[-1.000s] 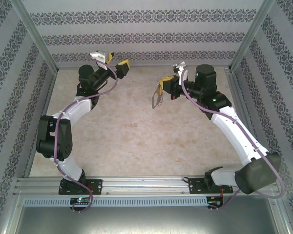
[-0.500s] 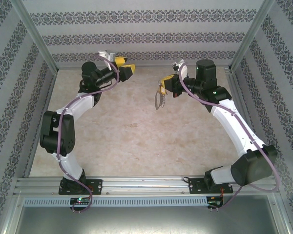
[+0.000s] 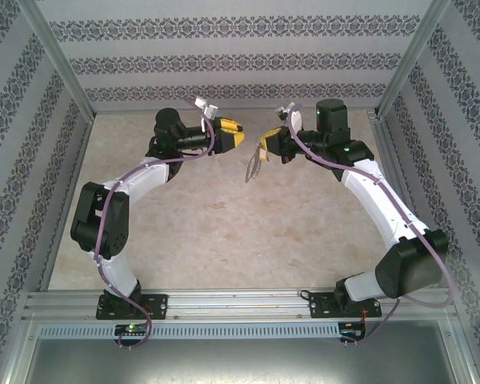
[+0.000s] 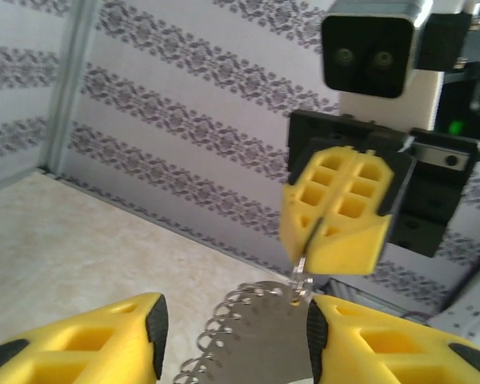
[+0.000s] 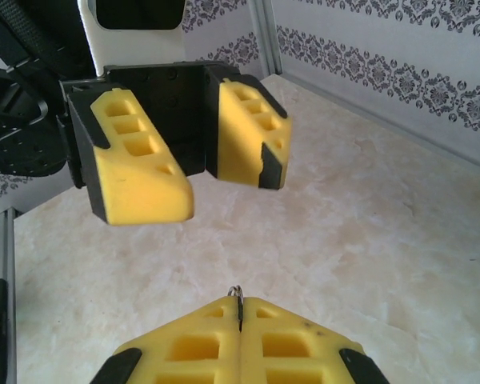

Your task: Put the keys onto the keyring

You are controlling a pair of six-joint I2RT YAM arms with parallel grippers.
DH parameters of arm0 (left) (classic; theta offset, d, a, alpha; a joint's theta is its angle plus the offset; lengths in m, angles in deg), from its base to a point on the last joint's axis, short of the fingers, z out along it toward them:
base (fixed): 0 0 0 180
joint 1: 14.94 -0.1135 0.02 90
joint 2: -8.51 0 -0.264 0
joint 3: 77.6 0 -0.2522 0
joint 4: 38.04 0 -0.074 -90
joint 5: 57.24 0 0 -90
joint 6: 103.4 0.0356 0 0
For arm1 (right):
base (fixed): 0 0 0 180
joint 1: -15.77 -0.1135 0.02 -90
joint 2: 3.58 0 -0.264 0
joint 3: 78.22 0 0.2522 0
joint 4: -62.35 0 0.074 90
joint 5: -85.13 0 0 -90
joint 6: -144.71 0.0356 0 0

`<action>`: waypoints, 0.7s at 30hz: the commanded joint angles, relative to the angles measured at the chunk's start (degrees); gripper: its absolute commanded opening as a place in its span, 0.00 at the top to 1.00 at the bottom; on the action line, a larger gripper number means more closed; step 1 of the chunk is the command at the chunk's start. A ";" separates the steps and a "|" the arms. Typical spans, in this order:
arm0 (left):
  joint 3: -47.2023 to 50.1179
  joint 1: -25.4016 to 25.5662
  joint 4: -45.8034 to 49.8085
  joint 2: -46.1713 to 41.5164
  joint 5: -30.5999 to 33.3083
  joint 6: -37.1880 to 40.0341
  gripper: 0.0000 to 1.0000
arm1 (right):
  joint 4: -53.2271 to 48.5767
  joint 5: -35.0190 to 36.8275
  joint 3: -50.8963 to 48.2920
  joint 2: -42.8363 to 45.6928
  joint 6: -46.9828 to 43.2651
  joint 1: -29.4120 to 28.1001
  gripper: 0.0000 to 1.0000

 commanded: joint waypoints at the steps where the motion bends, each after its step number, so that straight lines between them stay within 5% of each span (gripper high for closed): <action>1: 1.28 0.61 -8.81 1.19 -4.96 -6.43 0.55 | 1.46 -2.49 -0.42 1.59 -1.50 0.11 1.00; 9: 2.96 2.09 -12.19 1.74 -6.12 -8.91 0.64 | 3.28 -4.12 -0.31 0.45 -0.59 -0.40 1.00; 21: 2.06 4.26 4.86 -1.33 -3.33 5.20 0.58 | 3.59 -4.10 -0.15 -0.75 -0.93 -1.57 1.00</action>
